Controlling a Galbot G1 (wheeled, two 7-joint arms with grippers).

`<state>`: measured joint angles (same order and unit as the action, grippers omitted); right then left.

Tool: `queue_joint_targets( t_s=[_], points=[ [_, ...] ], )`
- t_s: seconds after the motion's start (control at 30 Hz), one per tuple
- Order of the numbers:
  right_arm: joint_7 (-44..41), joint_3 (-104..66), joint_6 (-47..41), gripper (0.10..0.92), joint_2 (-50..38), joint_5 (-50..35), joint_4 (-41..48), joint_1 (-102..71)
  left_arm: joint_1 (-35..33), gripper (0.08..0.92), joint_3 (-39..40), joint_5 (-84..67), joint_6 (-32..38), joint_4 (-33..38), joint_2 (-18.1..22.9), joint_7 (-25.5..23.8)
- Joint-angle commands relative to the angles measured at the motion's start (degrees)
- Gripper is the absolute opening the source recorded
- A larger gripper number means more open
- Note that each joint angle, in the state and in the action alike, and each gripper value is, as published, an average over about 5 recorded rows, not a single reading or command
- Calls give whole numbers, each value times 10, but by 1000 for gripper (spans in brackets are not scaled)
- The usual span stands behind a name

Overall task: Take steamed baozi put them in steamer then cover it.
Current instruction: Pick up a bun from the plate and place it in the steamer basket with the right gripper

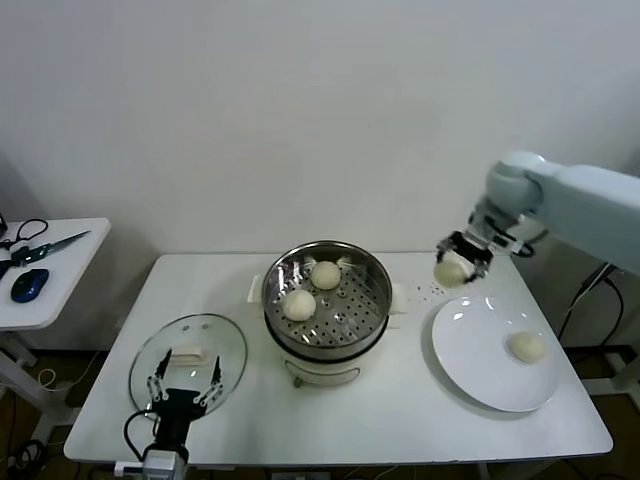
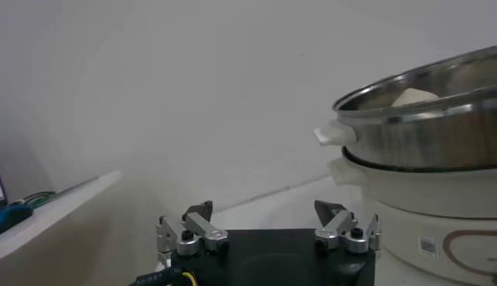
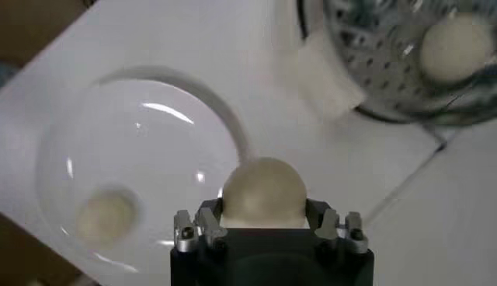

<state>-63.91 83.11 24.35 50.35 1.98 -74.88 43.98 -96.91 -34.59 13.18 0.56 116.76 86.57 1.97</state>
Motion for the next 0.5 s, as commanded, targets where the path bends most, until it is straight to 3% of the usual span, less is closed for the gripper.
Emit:
queue_joint_targets(
  t_s=[0.03, 0.5],
  points=[
    [0, -33, 97, 695, 171, 69, -13, 35, -5, 823, -2, -1, 4, 2, 0, 0],
    [3, -9, 62, 696, 252, 51, -37, -74, -23, 823, -10, -7, 12, 4, -2, 2]
  ],
)
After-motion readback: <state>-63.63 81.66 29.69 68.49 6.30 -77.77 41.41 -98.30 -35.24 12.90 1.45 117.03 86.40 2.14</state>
